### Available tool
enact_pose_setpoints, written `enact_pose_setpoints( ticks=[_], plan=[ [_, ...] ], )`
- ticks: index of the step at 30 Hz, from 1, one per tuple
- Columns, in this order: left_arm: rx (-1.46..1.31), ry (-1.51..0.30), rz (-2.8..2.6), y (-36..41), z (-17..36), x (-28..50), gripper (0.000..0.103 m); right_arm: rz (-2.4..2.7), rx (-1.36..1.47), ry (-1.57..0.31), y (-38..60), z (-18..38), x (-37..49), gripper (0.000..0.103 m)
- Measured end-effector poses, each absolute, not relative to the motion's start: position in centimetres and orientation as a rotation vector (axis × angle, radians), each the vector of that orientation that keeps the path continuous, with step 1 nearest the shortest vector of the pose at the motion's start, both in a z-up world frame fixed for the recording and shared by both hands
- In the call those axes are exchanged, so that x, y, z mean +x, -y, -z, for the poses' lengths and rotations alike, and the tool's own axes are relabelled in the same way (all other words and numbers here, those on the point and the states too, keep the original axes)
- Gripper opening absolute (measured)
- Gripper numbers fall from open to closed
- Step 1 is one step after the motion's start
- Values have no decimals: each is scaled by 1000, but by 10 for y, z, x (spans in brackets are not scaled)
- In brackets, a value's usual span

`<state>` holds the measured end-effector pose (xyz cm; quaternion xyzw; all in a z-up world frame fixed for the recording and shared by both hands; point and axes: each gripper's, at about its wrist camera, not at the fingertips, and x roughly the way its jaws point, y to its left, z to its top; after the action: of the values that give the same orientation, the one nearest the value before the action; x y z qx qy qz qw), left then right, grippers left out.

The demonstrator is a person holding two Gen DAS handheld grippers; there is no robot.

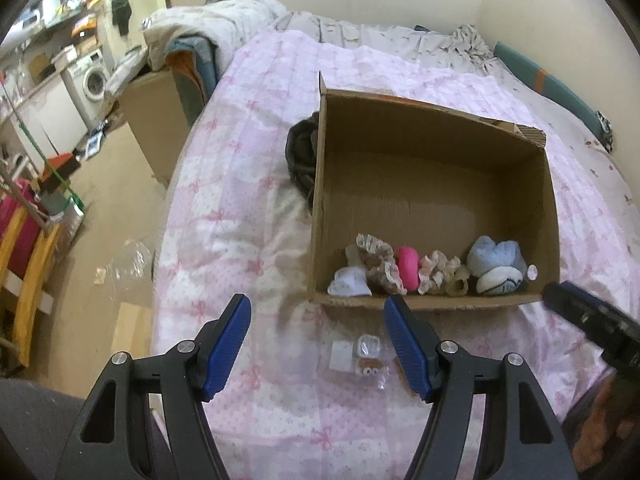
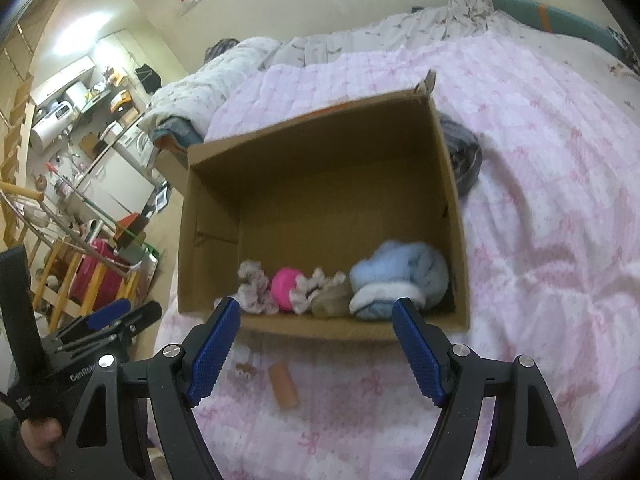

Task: Organize soft objects
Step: 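Withdraw both tools and lower them toward the plastic bag and tube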

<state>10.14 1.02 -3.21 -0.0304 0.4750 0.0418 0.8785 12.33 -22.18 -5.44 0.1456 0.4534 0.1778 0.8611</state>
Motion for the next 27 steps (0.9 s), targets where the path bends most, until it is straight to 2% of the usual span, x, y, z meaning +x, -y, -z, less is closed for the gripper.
enact_pose_setpoints(
  ticks=[13, 19, 22, 27],
  plan=[
    [-188, -1061, -174, -38, 47, 101, 66, -506, 227, -1130, 176, 95, 117, 82],
    [-184, -1087, -177, -38, 54, 102, 66, -541, 78, -1220, 141, 124, 123, 71],
    [-181, -1092, -180, -37, 55, 104, 66, -545, 24, -1256, 124, 139, 125, 60],
    [-173, -1102, -174, -35, 59, 105, 66, -532, -101, -1288, 102, 154, 120, 58]
  ],
)
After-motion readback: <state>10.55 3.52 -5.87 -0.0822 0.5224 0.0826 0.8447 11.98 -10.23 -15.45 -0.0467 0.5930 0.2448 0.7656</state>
